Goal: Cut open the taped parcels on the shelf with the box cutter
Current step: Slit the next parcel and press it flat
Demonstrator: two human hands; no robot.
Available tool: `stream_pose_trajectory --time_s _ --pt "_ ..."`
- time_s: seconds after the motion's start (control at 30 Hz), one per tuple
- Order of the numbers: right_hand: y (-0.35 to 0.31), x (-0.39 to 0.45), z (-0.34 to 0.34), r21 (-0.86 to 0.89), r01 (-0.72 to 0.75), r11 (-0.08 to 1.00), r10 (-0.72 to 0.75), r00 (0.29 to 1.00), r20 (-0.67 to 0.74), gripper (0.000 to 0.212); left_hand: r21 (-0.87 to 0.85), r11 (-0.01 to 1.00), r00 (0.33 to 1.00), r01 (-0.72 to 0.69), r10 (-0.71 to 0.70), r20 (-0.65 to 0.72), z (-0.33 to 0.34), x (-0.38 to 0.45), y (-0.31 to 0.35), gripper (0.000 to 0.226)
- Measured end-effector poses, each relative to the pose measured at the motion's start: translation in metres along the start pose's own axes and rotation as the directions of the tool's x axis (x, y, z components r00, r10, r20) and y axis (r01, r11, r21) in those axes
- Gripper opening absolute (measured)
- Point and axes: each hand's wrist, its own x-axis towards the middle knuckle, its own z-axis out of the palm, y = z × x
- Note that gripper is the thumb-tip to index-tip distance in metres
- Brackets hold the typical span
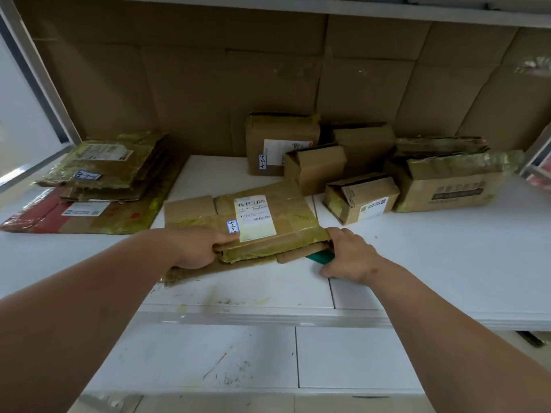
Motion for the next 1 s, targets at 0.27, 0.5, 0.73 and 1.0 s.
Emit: stream_pose_trajectory --time_s 0.27,0.5,0.73,1.0 --pt "0.036 -0.001 -0.008 -0.108 -0.143 0.984 0.129 0.983 -0.128 0.051 0.077 0.995 0.996 -0.061 0.056 0.063 0.007 -0.002 0.000 0.049" --pt "0.006 0.002 -0.002 0.049 0.044 0.998 -0.012 0.854 -0.521 0.047 0.047 0.997 0.964 -0.064 0.050 0.260 -0.012 -0.020 0.011 0.053" --pt "-0.036 0.009 0.042 -0.240 0.251 0.938 -0.277 0.958 -0.080 0.078 -0.107 0.994 0.989 0.037 -0.051 -0.138 0.019 -0.001 0.001 0.077" --pt "-0.058 0.031 0.027 -0.325 0.186 0.927 -0.209 0.977 -0.039 0.082 -0.009 0.996 0.970 0.094 -0.093 -0.223 0.050 0.022 -0.013 0.093"
